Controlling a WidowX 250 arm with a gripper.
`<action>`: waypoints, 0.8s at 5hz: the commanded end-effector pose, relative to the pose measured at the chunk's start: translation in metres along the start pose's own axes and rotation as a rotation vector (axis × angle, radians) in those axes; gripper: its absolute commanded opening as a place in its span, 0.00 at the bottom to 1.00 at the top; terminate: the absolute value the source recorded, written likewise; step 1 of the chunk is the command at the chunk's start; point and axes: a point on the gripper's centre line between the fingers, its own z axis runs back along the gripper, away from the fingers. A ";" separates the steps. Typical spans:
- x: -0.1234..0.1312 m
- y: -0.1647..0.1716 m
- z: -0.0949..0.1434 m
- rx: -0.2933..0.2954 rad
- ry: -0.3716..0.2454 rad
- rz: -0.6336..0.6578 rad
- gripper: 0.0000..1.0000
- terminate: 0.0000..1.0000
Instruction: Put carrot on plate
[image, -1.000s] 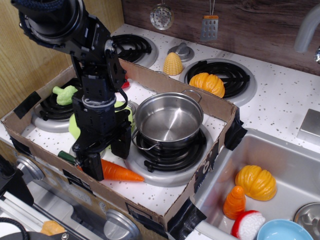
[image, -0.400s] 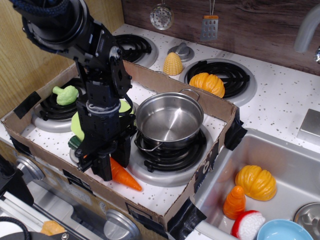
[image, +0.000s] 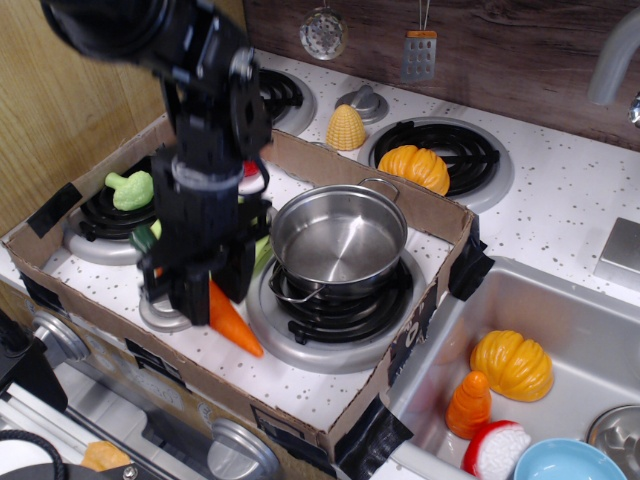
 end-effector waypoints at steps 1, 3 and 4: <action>0.026 -0.019 0.036 -0.044 -0.095 -0.052 0.00 0.00; 0.054 -0.038 0.010 -0.160 -0.123 -0.331 0.00 0.00; 0.061 -0.041 0.005 -0.214 -0.172 -0.417 0.00 0.00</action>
